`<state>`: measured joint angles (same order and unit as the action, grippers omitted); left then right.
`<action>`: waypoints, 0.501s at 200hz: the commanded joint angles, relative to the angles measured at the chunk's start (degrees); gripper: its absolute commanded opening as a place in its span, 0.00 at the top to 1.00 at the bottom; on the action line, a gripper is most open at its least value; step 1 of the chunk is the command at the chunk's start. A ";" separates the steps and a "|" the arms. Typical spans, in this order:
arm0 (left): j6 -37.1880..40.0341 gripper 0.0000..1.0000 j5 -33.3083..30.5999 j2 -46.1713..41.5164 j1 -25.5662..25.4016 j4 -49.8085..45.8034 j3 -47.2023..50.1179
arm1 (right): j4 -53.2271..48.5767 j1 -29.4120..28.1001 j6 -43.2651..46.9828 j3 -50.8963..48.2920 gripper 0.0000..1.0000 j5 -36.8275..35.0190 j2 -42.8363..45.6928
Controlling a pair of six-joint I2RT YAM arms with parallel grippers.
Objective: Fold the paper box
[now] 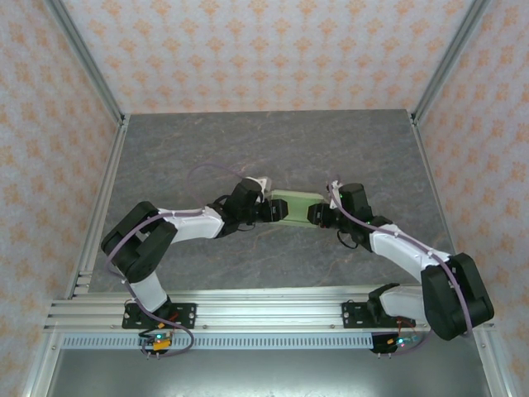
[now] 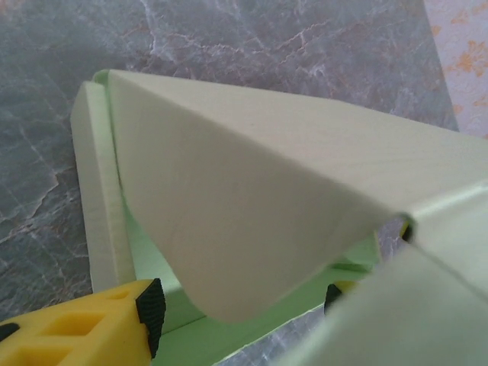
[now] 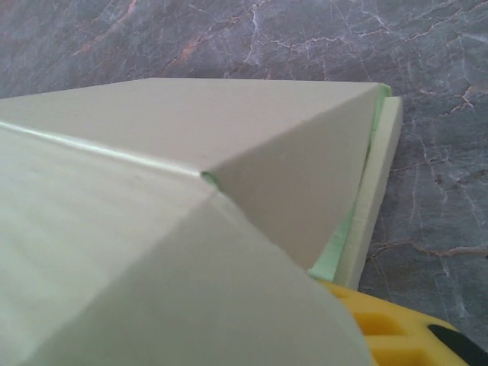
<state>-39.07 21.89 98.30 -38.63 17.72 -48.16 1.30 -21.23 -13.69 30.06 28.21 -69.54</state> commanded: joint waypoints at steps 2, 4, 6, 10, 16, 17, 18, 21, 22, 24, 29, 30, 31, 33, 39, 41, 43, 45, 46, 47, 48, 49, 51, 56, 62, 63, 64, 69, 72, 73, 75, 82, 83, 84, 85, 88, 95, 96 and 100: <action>0.94 0.39 -1.28 -0.08 -0.30 0.18 0.93 | 0.72 -0.22 -0.28 -1.12 0.57 -1.56 1.42; 1.04 0.39 -1.31 -0.23 -0.30 0.10 0.96 | 0.63 -0.32 -0.28 -1.14 0.57 -1.57 1.38; 1.17 0.39 -1.32 -0.35 -0.30 -0.01 0.92 | 0.57 -0.28 -0.28 -1.15 0.58 -1.66 1.41; 1.43 0.39 -1.45 -0.66 -0.26 -0.24 0.90 | 0.50 -0.32 -0.24 -1.27 0.57 -1.69 1.42; 1.91 0.39 -1.67 -1.18 -0.30 -0.82 0.78 | 0.38 -0.24 -0.31 -1.41 0.57 -1.83 2.21; 1.99 0.39 -1.72 -1.27 -0.30 -1.08 0.78 | 0.38 -0.23 -0.34 -1.41 0.57 -1.88 2.65; 2.11 0.39 -1.78 -1.36 -0.30 -1.18 0.74 | 0.37 -0.26 -0.36 -1.41 0.57 -1.86 2.87; 2.37 0.39 -1.94 -1.67 -0.27 -1.65 0.60 | 0.21 -0.29 -0.37 -1.49 0.57 -1.92 3.23; 2.48 0.39 -2.03 -1.78 -0.29 -1.86 0.56 | 0.02 -0.25 -0.32 -1.50 0.57 -2.01 3.37; 2.68 0.39 -2.11 -2.01 -0.30 -2.13 0.53 | -0.11 -0.29 -0.36 -1.50 0.57 -2.10 3.56; 3.08 0.39 -2.28 -2.64 -0.29 -2.84 0.44 | -0.42 -0.31 -0.37 -1.50 0.57 -2.24 3.90; 3.19 0.39 -2.33 -2.75 -0.30 -2.98 0.44 | -0.57 -0.28 -0.35 -1.46 0.57 -2.36 4.09; 3.24 0.39 -2.35 -2.89 -0.30 -3.10 0.44 | -0.67 -0.29 -0.36 -1.43 0.56 -2.36 4.16; 3.39 0.39 -2.44 -3.15 -0.26 -3.36 0.35 | -0.81 -0.23 -0.30 -1.42 0.56 -2.45 4.33; 3.90 0.38 -2.58 -4.02 -0.30 -4.07 0.27 | -1.38 -0.26 -0.28 -1.41 0.54 -2.70 5.00; 3.95 0.38 -2.69 -4.35 -0.28 -4.26 0.26 | -1.50 -0.22 -0.30 -1.41 0.53 -2.89 5.26; 4.14 0.37 -2.76 -4.68 -0.30 -4.51 0.26 | -1.72 -0.24 -0.35 -1.46 0.52 -2.94 5.52; 4.21 0.37 -2.78 -4.93 -0.30 -4.70 0.26 | -1.89 -0.24 -0.41 -1.42 0.51 -3.06 5.83; 4.28 0.37 -2.84 -5.08 -0.30 -4.79 0.26 | -1.99 -0.23 -0.39 -1.42 0.50 -3.11 5.91; 4.32 0.37 -2.92 -5.33 -0.30 -4.93 0.26 | -2.08 -0.22 -0.38 -1.41 0.50 -3.18 6.04; 4.33 0.37 -2.96 -5.45 -0.30 -5.04 0.22 | -2.13 -0.26 -0.37 -1.41 0.49 -3.26 6.19; 4.34 0.36 -2.97 -5.60 -0.30 -5.14 0.20 | -2.16 -0.28 -0.42 -1.41 0.49 -3.34 6.36; 4.46 0.36 -3.12 -5.96 -0.30 -5.45 0.20 | -2.42 -0.25 -0.42 -1.48 0.48 -3.44 6.63; 4.71 0.35 -3.29 -6.80 -0.30 -6.01 0.32 | -2.71 -0.25 -0.53 -1.57 0.46 -3.59 7.37; 5.02 0.33 -3.48 -7.71 -0.30 -6.64 0.34 | -3.10 -0.28 -0.62 -1.71 0.44 -3.60 8.38; 5.08 0.33 -3.50 -7.92 -0.30 -6.73 0.39 | -3.17 -0.29 -0.67 -1.74 0.44 -3.64 8.55; 5.11 0.33 -3.51 -8.06 -0.26 -6.82 0.41 | -3.20 -0.30 -0.70 -1.75 0.44 -3.71 8.72; 5.29 0.32 -3.75 -8.87 -0.30 -7.35 0.58 | -3.63 -0.29 -0.93 -1.85 0.43 -3.87 9.55; 5.38 0.32 -3.89 -9.38 -0.24 -7.64 0.64 | -3.82 -0.24 -1.09 -1.89 0.42 -3.92 10.07; 5.39 0.32 -3.92 -9.55 -0.27 -7.71 0.63 | -3.88 -0.23 -1.12 -1.92 0.42 -3.89 10.23; 5.40 0.31 -4.02 -9.87 -0.30 -7.81 0.75 | -3.97 -0.26 -1.26 -1.98 0.42 -3.93 10.57; 5.47 0.31 -4.20 -11.00 -0.23 -8.28 1.03 | -4.49 -0.26 -1.55 -2.14 0.41 -3.91 11.86; 5.48 0.31 -4.17 -11.23 -0.26 -8.34 1.13 | -4.52 -0.28 -1.62 -2.17 0.41 -3.93 11.96; 5.49 0.31 -4.20 -11.39 -0.24 -8.41 1.13 | -4.58 -0.29 -1.70 -2.19 0.41 -3.89 12.18; 5.49 0.30 -4.21 -11.56 -0.18 -8.41 1.18 | -4.61 -0.25 -1.69 -2.24 0.41 -3.88 12.38; 5.49 0.30 -4.36 -12.09 -0.21 -8.61 1.33 | -4.86 -0.23 -1.86 -2.33 0.41 -3.87 13.01; 5.65 0.30 -4.55 -13.36 -0.22 -9.03 1.69 | -5.26 -0.23 -2.32 -2.55 0.40 -4.03 14.35; 5.66 0.30 -4.56 -13.55 -0.22 -9.11 1.72 | -5.30 -0.26 -2.36 -2.60 0.40 -4.04 14.56; 5.74 0.30 -4.78 -14.33 -0.19 -9.42 1.89 | -5.54 -0.24 -2.69 -2.64 0.40 -4.12 15.36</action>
<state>-35.44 19.79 88.73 -38.63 11.55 -47.97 -1.69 -21.23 -14.81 28.56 25.65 -58.39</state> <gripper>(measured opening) 0.696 0.595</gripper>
